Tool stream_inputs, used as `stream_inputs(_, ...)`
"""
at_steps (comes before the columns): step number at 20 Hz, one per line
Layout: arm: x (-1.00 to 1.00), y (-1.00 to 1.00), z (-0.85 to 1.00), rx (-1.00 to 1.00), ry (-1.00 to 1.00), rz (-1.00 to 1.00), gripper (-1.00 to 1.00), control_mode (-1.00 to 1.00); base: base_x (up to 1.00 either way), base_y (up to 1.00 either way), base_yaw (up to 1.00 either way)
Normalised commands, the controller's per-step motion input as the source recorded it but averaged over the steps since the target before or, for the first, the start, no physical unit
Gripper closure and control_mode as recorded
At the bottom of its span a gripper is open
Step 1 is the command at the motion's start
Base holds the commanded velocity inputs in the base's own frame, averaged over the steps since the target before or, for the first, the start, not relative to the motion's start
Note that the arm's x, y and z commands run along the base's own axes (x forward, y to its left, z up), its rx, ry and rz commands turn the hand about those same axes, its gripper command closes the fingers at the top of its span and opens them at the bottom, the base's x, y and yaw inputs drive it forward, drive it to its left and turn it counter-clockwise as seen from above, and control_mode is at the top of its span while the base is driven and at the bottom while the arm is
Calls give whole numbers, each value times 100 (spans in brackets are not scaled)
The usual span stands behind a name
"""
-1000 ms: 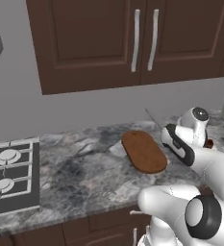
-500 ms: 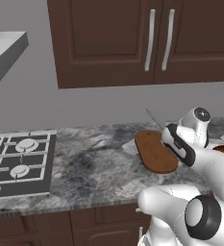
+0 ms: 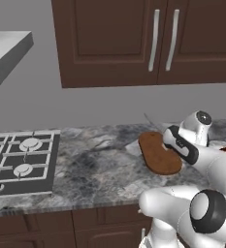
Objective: Pick up the knife from the drawer and place it on the cutting board. Then place the meat from the plate to the cutting board.
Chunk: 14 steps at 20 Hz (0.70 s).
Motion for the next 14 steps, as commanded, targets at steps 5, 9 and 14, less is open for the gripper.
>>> stream_inputs(5,0,-3,-19,0,3,0,100,-100,0,0,0)
stream_inputs(9,1,0,-25,0,11,-1,100,-100,0,0,0)
stream_inputs(14,0,0,-16,0,9,-7,100,-100,0,0,0)
